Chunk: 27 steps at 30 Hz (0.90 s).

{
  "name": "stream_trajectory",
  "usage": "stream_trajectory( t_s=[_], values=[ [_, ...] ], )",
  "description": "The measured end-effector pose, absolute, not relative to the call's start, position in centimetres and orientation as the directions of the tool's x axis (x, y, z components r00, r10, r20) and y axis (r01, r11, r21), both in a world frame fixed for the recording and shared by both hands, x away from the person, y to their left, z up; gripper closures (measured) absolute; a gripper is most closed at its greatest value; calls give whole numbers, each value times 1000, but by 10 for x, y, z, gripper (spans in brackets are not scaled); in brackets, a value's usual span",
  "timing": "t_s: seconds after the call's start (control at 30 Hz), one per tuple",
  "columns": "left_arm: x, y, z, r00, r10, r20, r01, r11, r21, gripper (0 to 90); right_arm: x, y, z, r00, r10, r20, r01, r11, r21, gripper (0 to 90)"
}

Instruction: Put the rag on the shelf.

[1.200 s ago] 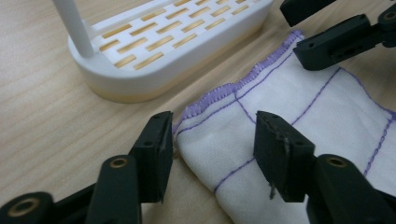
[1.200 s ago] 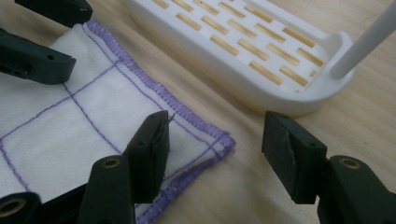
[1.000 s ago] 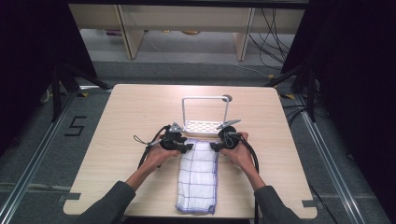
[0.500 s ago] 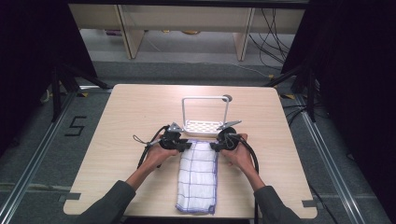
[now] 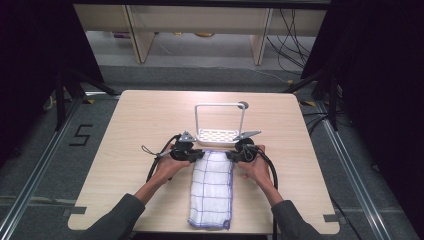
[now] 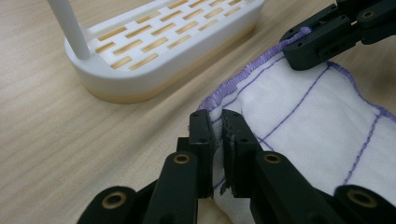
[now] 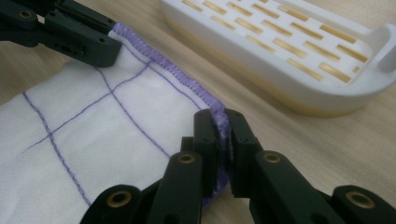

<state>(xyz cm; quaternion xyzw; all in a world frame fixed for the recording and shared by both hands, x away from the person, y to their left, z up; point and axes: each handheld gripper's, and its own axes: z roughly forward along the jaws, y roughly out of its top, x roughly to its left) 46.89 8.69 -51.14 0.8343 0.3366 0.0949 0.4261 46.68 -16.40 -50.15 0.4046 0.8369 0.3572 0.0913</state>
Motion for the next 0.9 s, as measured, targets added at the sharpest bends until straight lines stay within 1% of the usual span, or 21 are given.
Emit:
stream_trajectory(
  t_s=[0.03,0.07,0.1,0.17,0.23,0.33,0.4,0.47,0.5,0.57,0.7,0.8,0.87,0.9],
  values=[
    [468,87,-510,754,644,-129,480,-406,777,833,467,-165,-499,-664,740,109,594,434,677,849],
    [467,88,-508,756,642,-125,474,-406,781,834,466,-164,-499,-664,741,100,577,423,699,849],
    [466,88,-505,757,641,-127,471,-400,786,836,465,-165,-495,-666,738,110,588,427,687,850],
    [464,89,-501,752,645,-134,466,-376,801,837,464,-165,-492,-665,738,112,575,411,708,850],
    [461,93,-495,758,641,-122,455,-384,804,838,462,-166,-487,-674,731,111,568,416,710,850],
    [457,95,-488,757,638,-138,451,-358,817,839,457,-164,-482,-665,735,134,571,384,726,851],
    [454,96,-483,763,633,-129,438,-360,824,838,453,-165,-475,-678,725,119,561,406,722,851],
    [451,97,-478,768,627,-132,431,-352,831,838,450,-165,-472,-683,722,111,543,400,739,852],
    [449,97,-475,767,629,-128,426,-349,835,838,448,-163,-470,-673,729,123,547,379,746,852],
    [446,99,-470,769,625,-134,424,-342,839,838,445,-165,-463,-688,718,105,535,404,742,853],
    [438,100,-460,777,615,-133,404,-325,855,839,438,-165,-454,-687,718,114,521,377,766,854],
    [433,101,-452,786,604,-132,392,-322,862,838,433,-168,-447,-700,705,112,505,377,777,854],
    [430,102,-445,785,606,-130,386,-313,867,838,428,-169,-441,-693,708,136,520,361,774,855],
    [429,102,-443,785,605,-132,388,-314,867,838,428,-171,-440,-701,703,122,496,357,791,855]
  ],
)
